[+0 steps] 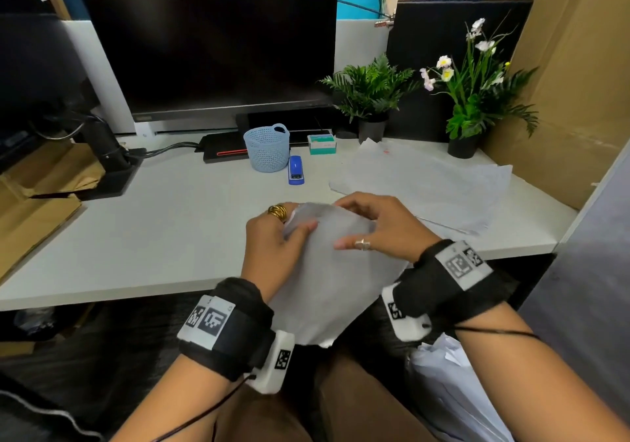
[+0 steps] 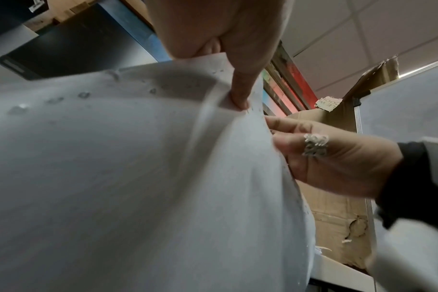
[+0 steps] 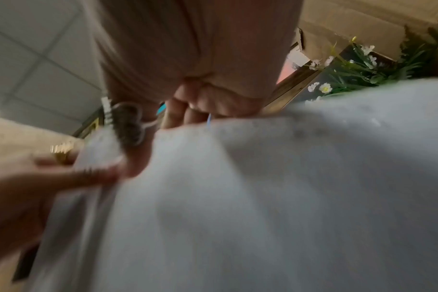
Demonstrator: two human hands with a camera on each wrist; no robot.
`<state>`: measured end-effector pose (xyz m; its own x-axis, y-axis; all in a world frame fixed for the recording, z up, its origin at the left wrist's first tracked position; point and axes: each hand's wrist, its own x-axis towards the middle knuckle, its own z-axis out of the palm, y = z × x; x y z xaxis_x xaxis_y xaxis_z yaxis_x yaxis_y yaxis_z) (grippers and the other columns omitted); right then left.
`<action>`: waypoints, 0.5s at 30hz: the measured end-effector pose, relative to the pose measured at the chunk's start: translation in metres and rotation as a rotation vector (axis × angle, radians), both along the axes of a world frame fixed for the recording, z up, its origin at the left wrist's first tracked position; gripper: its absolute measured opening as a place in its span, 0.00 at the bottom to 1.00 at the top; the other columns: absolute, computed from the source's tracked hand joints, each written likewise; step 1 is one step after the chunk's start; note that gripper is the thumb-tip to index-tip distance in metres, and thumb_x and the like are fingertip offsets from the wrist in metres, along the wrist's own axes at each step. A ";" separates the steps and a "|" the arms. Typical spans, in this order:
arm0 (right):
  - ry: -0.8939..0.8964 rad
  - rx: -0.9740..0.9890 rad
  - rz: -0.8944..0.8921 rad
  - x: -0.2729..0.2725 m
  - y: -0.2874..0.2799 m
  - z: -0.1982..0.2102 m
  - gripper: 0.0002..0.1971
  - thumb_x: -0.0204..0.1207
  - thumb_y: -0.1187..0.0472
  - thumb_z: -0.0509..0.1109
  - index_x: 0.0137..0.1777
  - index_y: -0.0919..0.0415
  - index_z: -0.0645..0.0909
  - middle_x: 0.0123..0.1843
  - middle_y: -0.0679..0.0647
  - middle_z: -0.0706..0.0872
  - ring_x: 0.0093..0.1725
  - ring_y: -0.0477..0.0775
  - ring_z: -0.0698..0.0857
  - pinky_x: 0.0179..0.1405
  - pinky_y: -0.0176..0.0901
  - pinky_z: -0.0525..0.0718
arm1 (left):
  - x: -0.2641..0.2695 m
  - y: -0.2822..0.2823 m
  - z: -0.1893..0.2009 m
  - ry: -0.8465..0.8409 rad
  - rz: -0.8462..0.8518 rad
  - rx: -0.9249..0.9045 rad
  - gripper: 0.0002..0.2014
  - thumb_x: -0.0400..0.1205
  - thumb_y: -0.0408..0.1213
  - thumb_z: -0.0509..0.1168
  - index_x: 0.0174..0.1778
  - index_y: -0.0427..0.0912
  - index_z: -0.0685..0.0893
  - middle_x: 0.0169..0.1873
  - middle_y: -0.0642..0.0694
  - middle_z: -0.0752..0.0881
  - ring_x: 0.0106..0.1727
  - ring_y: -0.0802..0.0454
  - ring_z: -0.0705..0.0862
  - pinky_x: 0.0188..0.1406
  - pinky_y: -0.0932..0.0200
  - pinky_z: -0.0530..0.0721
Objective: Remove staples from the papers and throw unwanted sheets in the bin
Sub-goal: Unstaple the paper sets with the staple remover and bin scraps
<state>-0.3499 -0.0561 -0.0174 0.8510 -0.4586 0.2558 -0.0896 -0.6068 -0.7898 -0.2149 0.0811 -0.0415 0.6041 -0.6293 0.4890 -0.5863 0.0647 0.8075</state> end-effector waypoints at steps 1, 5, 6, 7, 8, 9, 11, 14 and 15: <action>-0.040 -0.013 -0.016 -0.001 0.002 -0.010 0.17 0.65 0.66 0.81 0.54 0.59 0.84 0.49 0.46 0.87 0.50 0.36 0.84 0.54 0.28 0.79 | -0.001 -0.002 0.002 0.009 -0.011 -0.024 0.05 0.76 0.34 0.72 0.47 0.45 0.86 0.41 0.55 0.87 0.45 0.61 0.85 0.46 0.78 0.77; -0.423 0.059 -0.197 0.001 0.010 -0.035 0.18 0.63 0.83 0.70 0.38 0.57 0.87 0.34 0.39 0.87 0.39 0.32 0.85 0.46 0.25 0.81 | -0.009 0.002 0.002 -0.215 -0.113 -0.144 0.13 0.75 0.22 0.70 0.42 0.48 0.88 0.39 0.58 0.87 0.45 0.62 0.86 0.49 0.73 0.80; -0.492 0.015 -0.188 0.000 0.012 -0.039 0.19 0.60 0.84 0.67 0.37 0.59 0.88 0.35 0.40 0.88 0.40 0.35 0.86 0.46 0.29 0.83 | -0.009 0.005 -0.001 -0.307 -0.125 -0.184 0.15 0.73 0.20 0.69 0.41 0.47 0.89 0.39 0.57 0.87 0.44 0.61 0.86 0.50 0.70 0.82; -0.547 -0.056 -0.171 -0.002 0.012 -0.042 0.19 0.58 0.83 0.64 0.35 0.60 0.88 0.36 0.43 0.88 0.41 0.39 0.87 0.47 0.33 0.84 | -0.009 0.007 -0.005 -0.365 -0.138 -0.226 0.15 0.72 0.21 0.69 0.41 0.48 0.90 0.40 0.57 0.87 0.44 0.60 0.86 0.49 0.67 0.83; -0.591 -0.127 -0.157 -0.004 0.013 -0.043 0.20 0.57 0.82 0.62 0.34 0.60 0.89 0.38 0.45 0.89 0.42 0.42 0.87 0.47 0.37 0.84 | -0.009 0.010 -0.007 -0.359 -0.146 -0.241 0.13 0.72 0.25 0.71 0.40 0.50 0.89 0.41 0.56 0.87 0.45 0.61 0.86 0.48 0.66 0.84; -0.617 -0.186 -0.153 -0.005 0.015 -0.043 0.19 0.57 0.80 0.62 0.34 0.59 0.88 0.40 0.45 0.88 0.43 0.44 0.87 0.47 0.38 0.84 | -0.010 0.012 -0.008 -0.304 -0.156 -0.245 0.09 0.71 0.30 0.73 0.42 0.49 0.88 0.42 0.58 0.87 0.45 0.63 0.86 0.46 0.65 0.84; -0.655 -0.287 -0.157 -0.008 0.020 -0.041 0.14 0.62 0.76 0.63 0.32 0.61 0.89 0.42 0.47 0.88 0.45 0.49 0.86 0.47 0.38 0.83 | -0.012 0.015 -0.011 -0.176 -0.153 -0.258 0.09 0.68 0.37 0.75 0.43 0.50 0.86 0.41 0.63 0.87 0.44 0.65 0.85 0.43 0.66 0.83; -0.692 -0.432 -0.184 -0.010 0.028 -0.038 0.12 0.68 0.72 0.65 0.31 0.65 0.89 0.42 0.51 0.88 0.43 0.51 0.85 0.45 0.38 0.82 | -0.017 0.019 -0.012 -0.100 -0.127 -0.272 0.12 0.65 0.37 0.76 0.40 0.55 0.83 0.38 0.69 0.84 0.42 0.68 0.82 0.40 0.72 0.79; -0.701 -0.460 -0.185 -0.010 0.028 -0.037 0.12 0.69 0.73 0.66 0.31 0.66 0.89 0.42 0.52 0.88 0.43 0.51 0.85 0.44 0.38 0.82 | -0.018 0.020 -0.012 -0.096 -0.123 -0.275 0.13 0.65 0.38 0.77 0.40 0.56 0.83 0.37 0.70 0.84 0.42 0.68 0.82 0.40 0.73 0.78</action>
<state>-0.3601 -0.0279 -0.0544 0.3485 -0.2961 0.8893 0.1975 -0.9043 -0.3785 -0.2330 0.1007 -0.0537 0.4744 -0.5310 0.7021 -0.6335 0.3480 0.6911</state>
